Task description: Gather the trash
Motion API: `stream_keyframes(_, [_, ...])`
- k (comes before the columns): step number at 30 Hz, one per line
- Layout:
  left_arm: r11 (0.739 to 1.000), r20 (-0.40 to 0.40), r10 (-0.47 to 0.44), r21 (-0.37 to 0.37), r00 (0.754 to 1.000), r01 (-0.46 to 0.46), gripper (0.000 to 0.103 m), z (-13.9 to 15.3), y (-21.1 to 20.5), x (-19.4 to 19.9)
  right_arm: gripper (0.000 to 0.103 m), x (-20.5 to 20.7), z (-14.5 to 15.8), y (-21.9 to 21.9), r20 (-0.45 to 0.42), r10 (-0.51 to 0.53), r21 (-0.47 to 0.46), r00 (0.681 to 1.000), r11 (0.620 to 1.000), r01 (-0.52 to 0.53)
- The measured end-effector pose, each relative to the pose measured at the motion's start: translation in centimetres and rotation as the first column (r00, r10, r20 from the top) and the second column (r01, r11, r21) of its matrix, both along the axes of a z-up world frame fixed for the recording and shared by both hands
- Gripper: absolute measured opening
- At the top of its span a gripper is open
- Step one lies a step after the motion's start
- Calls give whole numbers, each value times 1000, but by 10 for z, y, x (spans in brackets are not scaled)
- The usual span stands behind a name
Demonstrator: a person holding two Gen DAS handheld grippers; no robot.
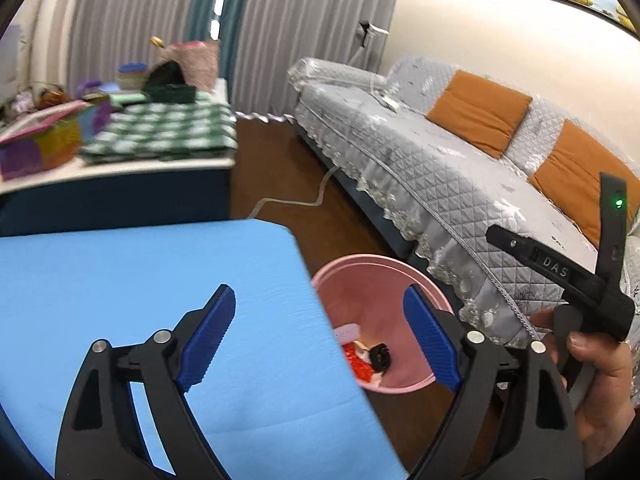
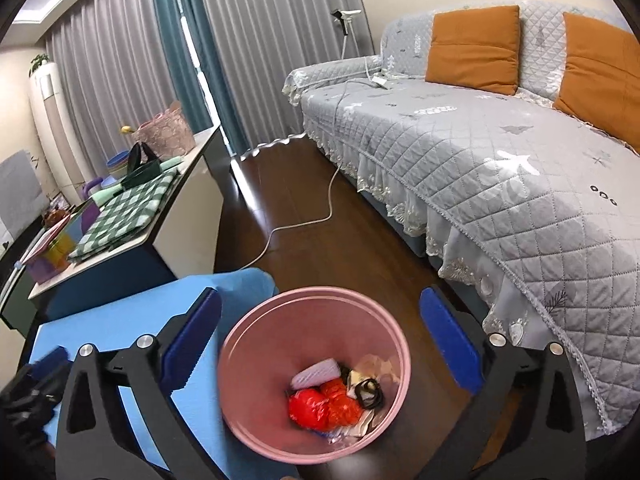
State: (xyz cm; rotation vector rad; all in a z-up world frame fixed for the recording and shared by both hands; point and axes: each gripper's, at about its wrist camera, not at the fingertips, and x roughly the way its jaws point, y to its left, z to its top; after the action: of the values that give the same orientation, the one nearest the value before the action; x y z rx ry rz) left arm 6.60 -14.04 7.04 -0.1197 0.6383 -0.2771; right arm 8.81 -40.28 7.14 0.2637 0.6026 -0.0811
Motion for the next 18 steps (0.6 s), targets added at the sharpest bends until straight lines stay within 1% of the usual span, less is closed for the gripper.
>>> stream_keyframes(2, [1000,23,22,14,999,-22,85,9,10,-16,98,-7,4,8,-3,17,-4,1000,1000,-17])
stream_keyframes(6, [997,36,55,46,998,-57,85,19,30,-52,98,-32,20,34,11,56,-62,998,997,-55])
stream_keyframes(9, [997,37,71,27,997,-72,85,20,45,-77,98,-54,25,49,18,76,-85,997,994,-75])
stream_keyframes(11, [997,43,74,36,996,-75,85,16,49,-95,98,-74,25,61,12,88,-108,996,990,-87])
stream_keyframes(14, [989,69,121,79,990,-127,85,8,54,-122,98,-103,22,75,9,105,-130,994,986,-103])
stream_keyframes(16, [982,57,158,93,986,-163,85,-2,57,-139,98,-123,19,84,3,111,-146,994,983,-110])
stream_keyframes(18, [976,20,200,89,980,-201,86,-12,63,-152,98,-144,15,92,4,108,-155,994,982,-107])
